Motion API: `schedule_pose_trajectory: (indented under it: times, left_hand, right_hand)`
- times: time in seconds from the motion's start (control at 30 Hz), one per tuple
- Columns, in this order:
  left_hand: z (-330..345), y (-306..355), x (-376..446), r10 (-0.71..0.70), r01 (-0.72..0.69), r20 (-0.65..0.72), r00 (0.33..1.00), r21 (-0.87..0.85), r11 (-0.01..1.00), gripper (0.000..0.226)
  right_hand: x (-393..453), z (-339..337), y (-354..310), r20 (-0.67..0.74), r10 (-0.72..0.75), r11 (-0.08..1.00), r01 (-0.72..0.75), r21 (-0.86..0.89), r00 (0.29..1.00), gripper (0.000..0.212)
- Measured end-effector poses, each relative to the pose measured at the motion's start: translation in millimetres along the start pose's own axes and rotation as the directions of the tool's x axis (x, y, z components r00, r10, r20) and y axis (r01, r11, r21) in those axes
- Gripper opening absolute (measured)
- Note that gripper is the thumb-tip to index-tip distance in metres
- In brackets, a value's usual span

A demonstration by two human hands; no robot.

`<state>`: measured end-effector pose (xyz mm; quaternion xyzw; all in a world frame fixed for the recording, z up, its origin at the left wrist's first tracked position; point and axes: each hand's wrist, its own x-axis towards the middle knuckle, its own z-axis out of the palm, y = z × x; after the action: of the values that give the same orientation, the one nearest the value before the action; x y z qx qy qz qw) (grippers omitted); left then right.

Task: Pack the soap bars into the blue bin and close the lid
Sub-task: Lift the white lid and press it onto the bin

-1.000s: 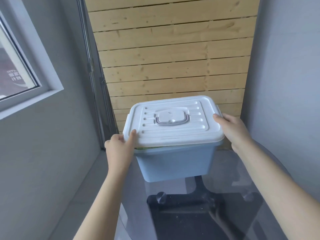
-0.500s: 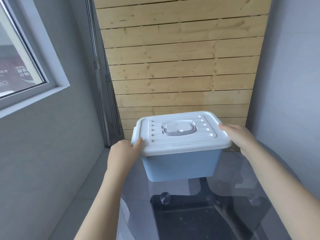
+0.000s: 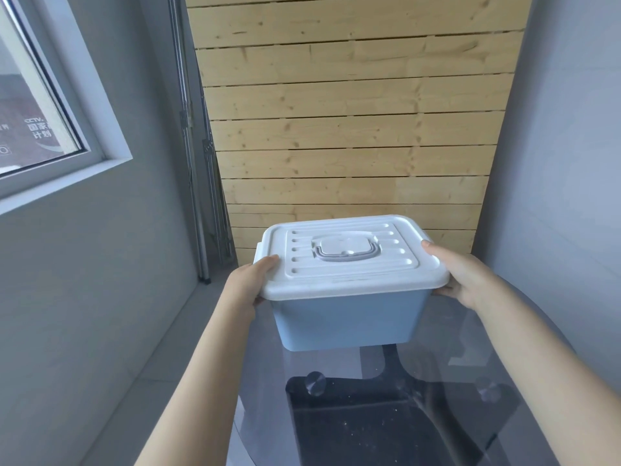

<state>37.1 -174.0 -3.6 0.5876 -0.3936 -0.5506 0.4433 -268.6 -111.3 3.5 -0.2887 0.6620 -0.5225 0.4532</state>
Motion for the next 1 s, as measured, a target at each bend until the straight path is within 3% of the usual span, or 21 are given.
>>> schedule_pose_trajectory:
  times: [0.07,0.2,0.23,0.3,0.53,0.67,0.9,1.0]
  left_hand:
    - [0,-2,2,0.06,-0.06,-0.038,0.997,-0.016,0.998,0.019]
    - [0,-3,-1,0.241,-0.246,-0.144,0.96,-0.022,0.969,0.042]
    - [1,-3,-3,0.265,-0.27,-0.152,0.952,-0.009,0.963,0.035]
    - [3,-2,-7,0.281,-0.283,-0.125,0.952,0.0,0.959,0.013]
    - [9,1,-7,0.294,-0.294,-0.163,0.942,0.02,0.955,0.027]
    - [12,2,-10,0.407,-0.373,-0.144,0.902,0.213,0.903,0.014]
    - [12,4,-9,0.444,-0.393,-0.13,0.887,0.296,0.871,0.018]
    - [11,6,-10,0.429,-0.372,-0.128,0.894,0.321,0.871,0.012]
  right_hand:
    - [3,0,1,-0.029,-0.017,1.0,0.017,0.021,0.999,0.039]
    - [7,0,4,-0.154,-0.126,0.992,0.127,-0.002,0.98,0.051]
    - [7,1,5,-0.167,-0.17,0.985,0.17,-0.014,0.971,0.049]
    - [3,2,4,-0.179,-0.238,0.971,0.233,-0.051,0.955,0.042]
    - [-1,4,2,-0.178,-0.329,0.939,0.302,-0.163,0.928,0.028]
    - [-2,5,0,-0.195,-0.356,0.926,0.318,-0.203,0.914,0.031]
    - [-15,12,-9,-0.209,-0.475,0.821,0.346,-0.454,0.855,0.032]
    - [-19,11,-9,-0.172,-0.484,0.808,0.363,-0.464,0.858,0.031]
